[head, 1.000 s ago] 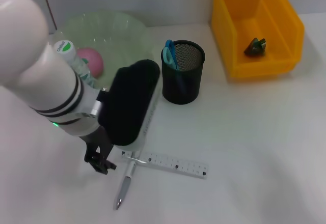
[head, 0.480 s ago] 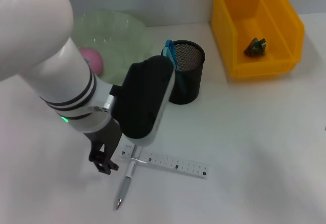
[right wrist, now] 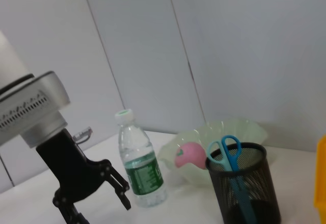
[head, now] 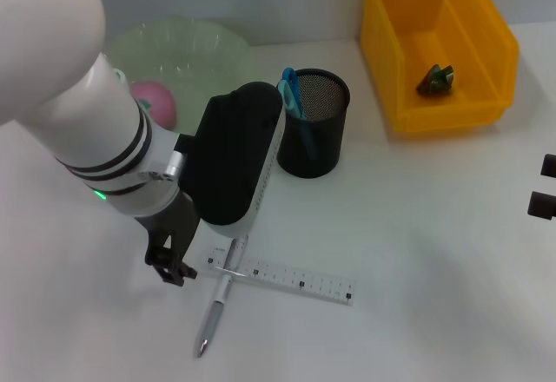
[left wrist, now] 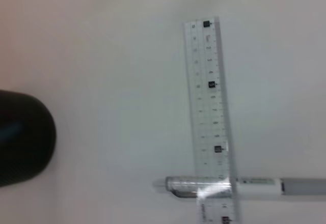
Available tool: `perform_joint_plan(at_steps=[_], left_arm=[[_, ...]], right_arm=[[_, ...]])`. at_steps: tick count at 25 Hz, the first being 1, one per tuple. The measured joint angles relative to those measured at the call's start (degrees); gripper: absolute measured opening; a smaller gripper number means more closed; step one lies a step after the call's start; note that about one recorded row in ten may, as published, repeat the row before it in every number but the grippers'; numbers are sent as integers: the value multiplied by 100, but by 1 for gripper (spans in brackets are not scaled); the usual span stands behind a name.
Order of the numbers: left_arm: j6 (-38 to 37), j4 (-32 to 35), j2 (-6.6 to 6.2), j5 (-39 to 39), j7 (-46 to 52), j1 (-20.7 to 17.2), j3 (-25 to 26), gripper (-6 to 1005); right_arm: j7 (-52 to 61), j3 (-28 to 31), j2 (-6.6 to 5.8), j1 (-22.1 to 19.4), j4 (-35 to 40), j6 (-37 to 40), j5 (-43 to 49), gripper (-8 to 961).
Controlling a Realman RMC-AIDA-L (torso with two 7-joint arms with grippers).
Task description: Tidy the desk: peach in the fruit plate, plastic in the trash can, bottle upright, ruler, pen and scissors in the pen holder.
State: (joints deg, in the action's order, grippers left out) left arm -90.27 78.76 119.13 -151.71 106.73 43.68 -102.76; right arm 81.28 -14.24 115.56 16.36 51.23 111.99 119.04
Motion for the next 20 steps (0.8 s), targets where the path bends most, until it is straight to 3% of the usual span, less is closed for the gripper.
perform_joint_plan(at_steps=[12, 20], left_arm=[[353, -11, 6, 24, -287, -37, -134, 799], [601, -121, -20, 10, -571, -137, -65, 799]], right_arm=[[-108, 0, 129, 32, -40, -221, 63, 744], [-113, 0, 136, 185, -199, -255, 68, 743]])
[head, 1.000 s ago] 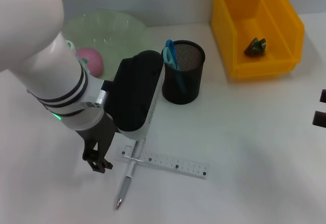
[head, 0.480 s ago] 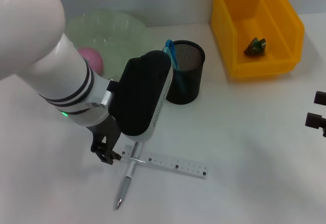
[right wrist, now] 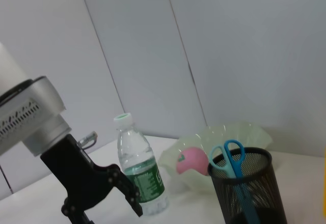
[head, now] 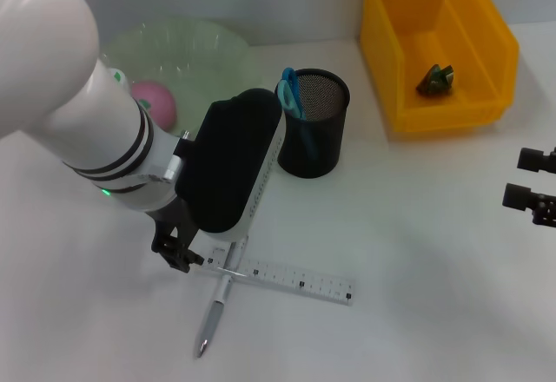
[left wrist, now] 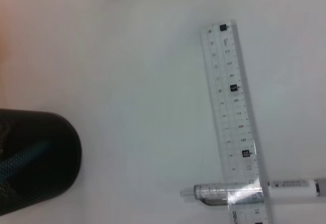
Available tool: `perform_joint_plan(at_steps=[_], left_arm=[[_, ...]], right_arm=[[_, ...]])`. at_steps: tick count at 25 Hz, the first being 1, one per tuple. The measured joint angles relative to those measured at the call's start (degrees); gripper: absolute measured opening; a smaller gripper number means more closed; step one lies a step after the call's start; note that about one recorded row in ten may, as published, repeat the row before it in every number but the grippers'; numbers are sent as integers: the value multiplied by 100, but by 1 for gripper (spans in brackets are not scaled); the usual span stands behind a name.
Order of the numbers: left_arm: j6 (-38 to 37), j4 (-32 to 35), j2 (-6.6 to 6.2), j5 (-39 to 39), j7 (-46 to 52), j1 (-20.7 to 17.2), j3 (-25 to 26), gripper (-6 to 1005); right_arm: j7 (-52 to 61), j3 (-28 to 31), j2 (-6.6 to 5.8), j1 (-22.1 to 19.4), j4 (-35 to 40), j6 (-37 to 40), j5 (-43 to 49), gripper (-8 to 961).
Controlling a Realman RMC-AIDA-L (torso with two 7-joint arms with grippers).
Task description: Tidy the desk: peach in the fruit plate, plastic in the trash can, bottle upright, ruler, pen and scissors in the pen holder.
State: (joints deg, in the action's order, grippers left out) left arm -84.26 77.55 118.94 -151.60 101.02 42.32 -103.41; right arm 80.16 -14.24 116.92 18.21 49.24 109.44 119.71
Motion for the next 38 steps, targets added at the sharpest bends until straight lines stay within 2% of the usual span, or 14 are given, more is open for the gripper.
perform_joint_plan(at_steps=[7, 13, 27, 34, 38], left_arm=[[1, -88, -2, -7, -57, -13, -27, 799], [-134, -286, 4, -19, -58, -2, -48, 799], [-371, -186, 15, 35, -74, 20, -69, 798], [-284, 4, 7, 267, -133, -61, -4, 798], [-41, 308, -13, 643, -255, -356, 325, 798]], right_arm=[[-1, -182, 0, 148, -157, -156, 0, 741], [-1, -410, 62, 274, -188, -334, 0, 740], [-39, -457, 112, 450, -266, -381, -1, 737], [-50, -457, 120, 468, -267, -380, -1, 735], [-52, -457, 119, 473, -267, -379, -22, 734]])
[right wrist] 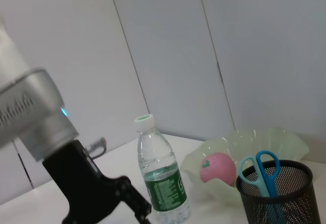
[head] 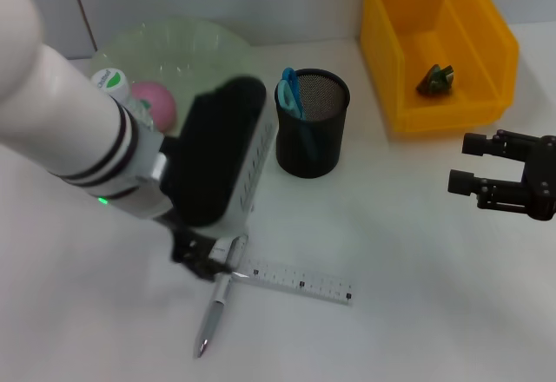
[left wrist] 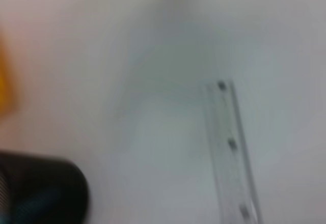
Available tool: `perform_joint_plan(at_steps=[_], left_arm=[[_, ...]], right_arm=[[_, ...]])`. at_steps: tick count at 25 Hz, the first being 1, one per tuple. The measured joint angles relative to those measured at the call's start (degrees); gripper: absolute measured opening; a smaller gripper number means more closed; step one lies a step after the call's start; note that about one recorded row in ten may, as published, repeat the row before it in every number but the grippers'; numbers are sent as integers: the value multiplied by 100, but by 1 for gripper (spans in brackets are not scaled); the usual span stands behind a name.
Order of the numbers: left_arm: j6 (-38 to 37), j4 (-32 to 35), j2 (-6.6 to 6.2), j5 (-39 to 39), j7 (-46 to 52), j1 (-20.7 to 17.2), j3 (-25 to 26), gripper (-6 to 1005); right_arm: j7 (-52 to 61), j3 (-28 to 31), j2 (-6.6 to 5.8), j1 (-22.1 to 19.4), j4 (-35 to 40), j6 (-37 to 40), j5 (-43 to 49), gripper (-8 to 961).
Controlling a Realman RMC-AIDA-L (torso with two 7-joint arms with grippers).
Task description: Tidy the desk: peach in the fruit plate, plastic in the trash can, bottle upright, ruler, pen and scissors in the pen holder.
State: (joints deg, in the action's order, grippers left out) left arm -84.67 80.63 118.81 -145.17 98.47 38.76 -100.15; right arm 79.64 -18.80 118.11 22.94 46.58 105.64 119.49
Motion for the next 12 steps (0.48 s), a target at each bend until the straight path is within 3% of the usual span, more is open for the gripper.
perform_joint_plan(at_steps=[3, 4, 5, 9, 11, 12], left_arm=[[0, 0, 0, 0, 0, 0, 0, 798], [166, 311, -7, 776, -273, -335, 453, 798], [166, 311, -7, 776, -273, -335, 453, 798], [770, 624, -10, 2188, -719, -1048, 837, 798], [861, 657, -12, 2427, -797, -1170, 866, 798], [1134, 757, -16, 3379, -1208, -1625, 970, 798]], right_arm=[[-1, 0, -1, 1, 0, 0, -5, 734], [-1, 0, -2, 3, 1, 0, -5, 733], [-1, 0, -5, 8, 1, 0, -6, 733], [-2, 1, -5, 24, 0, 1, -9, 732], [-4, 25, -3, 27, 1, -2, -12, 732], [-7, 38, -3, 27, 0, -6, -13, 732]])
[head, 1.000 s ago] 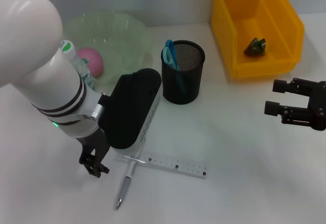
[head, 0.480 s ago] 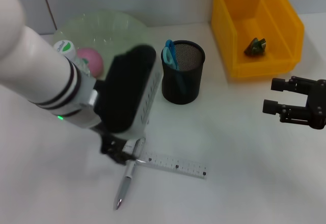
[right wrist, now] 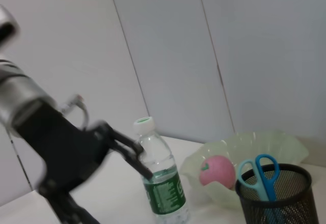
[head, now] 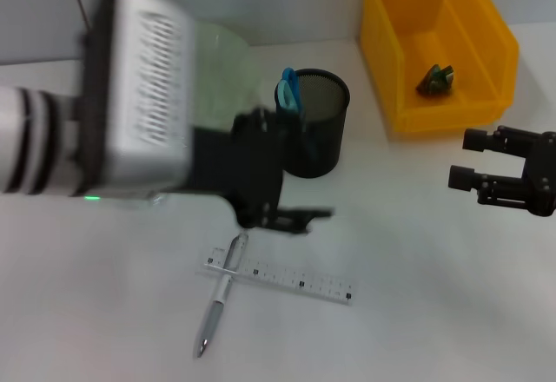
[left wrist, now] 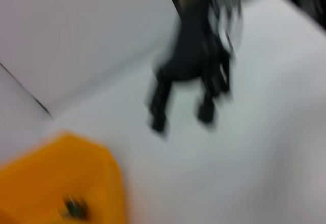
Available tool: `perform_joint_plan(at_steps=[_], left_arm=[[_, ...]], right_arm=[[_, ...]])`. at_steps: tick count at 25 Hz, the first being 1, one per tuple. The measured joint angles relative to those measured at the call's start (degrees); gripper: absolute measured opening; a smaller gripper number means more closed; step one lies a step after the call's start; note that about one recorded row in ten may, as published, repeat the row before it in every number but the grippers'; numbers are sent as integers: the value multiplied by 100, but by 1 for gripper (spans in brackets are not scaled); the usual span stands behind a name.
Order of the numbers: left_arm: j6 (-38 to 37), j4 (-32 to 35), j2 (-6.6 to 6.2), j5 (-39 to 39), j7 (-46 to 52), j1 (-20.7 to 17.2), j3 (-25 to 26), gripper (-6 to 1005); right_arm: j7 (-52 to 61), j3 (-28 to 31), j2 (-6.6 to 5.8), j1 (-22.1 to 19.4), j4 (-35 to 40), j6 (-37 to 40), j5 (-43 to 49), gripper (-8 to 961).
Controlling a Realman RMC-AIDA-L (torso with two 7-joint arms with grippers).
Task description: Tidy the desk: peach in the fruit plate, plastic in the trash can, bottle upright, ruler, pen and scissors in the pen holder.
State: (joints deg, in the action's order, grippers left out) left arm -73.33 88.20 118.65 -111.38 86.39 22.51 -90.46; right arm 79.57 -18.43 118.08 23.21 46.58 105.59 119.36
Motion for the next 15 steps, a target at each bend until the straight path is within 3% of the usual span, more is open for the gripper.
perform_joint_plan(at_steps=[3, 4, 6, 10, 15], left_arm=[[365, -43, 0, 1374, -672, -633, 69, 798], [365, -43, 0, 1374, -672, -633, 69, 798], [738, -163, 1, 2160, -814, -952, 32, 798], [1033, -237, 5, 2235, -627, -1080, -64, 798], [2206, -566, -1, 2388, -410, -1343, -569, 798]], right_arm=[[-11, 23, 0, 0, 0, -30, -4, 731], [-12, 25, -4, 0, 0, -38, -5, 731], [-12, 23, -22, 4, 2, -46, -10, 730], [-16, 48, -64, 9, 29, -122, -85, 730], [-49, 80, -173, -38, -25, -312, -320, 728]])
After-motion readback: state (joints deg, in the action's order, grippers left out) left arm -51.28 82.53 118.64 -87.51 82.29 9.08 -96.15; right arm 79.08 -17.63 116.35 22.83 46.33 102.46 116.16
